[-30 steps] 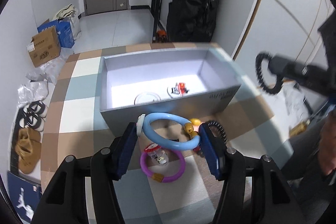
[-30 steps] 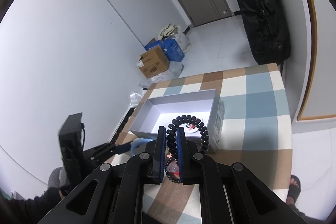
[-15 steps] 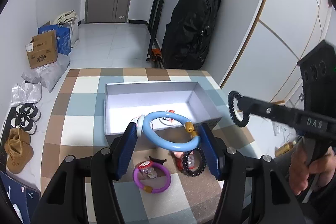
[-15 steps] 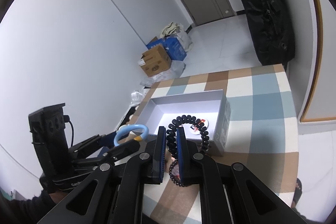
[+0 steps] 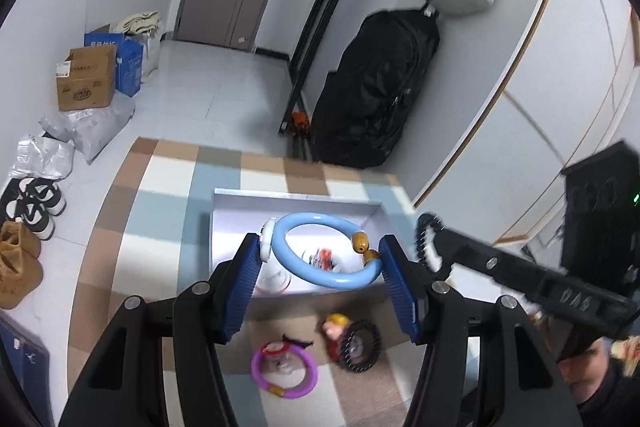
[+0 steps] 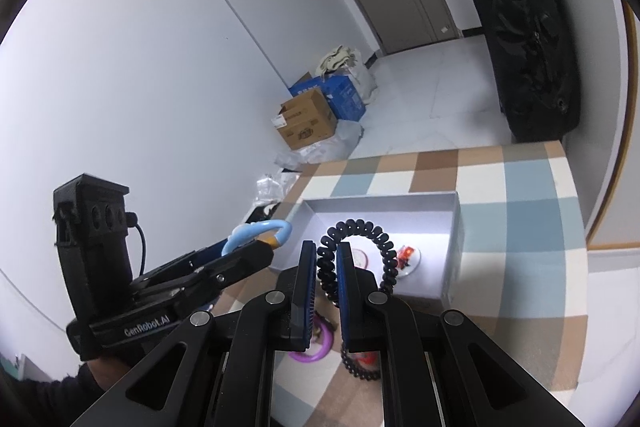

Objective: Organize jewelry
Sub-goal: 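Carry the blue ring and bracelet into the box and open both tools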

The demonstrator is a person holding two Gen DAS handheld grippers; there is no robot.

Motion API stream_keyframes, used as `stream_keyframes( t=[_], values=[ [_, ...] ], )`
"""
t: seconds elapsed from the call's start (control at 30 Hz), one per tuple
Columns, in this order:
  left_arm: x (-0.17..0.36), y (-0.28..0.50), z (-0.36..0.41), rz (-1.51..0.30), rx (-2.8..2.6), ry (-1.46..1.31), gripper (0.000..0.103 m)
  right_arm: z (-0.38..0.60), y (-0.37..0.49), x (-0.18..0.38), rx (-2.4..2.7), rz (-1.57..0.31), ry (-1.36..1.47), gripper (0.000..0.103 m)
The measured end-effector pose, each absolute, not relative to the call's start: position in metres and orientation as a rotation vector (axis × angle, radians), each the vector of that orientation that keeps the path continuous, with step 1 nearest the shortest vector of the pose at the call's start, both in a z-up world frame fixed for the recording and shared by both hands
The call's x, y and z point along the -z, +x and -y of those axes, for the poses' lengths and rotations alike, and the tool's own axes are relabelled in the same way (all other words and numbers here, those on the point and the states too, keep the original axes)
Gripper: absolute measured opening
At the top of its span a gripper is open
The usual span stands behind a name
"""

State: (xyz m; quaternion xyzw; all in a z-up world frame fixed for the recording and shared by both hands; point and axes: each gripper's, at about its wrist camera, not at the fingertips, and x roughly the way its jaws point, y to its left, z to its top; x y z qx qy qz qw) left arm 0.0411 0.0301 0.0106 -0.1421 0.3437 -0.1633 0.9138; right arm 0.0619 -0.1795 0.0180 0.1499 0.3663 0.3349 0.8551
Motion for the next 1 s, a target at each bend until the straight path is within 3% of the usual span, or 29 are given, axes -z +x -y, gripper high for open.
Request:
stream_keyframes(
  t=[0.6, 1.0],
  values=[
    [0.005, 0.071, -0.035, -0.727, 0.287, -0.275, 0.055, 0.166, 0.094, -0.001, -0.708, -0.738, 0.307, 0.009],
    [0.019, 0.097, -0.025, -0.817, 0.282, -0.266, 0.055, 0.161, 0.125, 0.011, -0.709, -0.825, 0.327, 0.009]
  ],
)
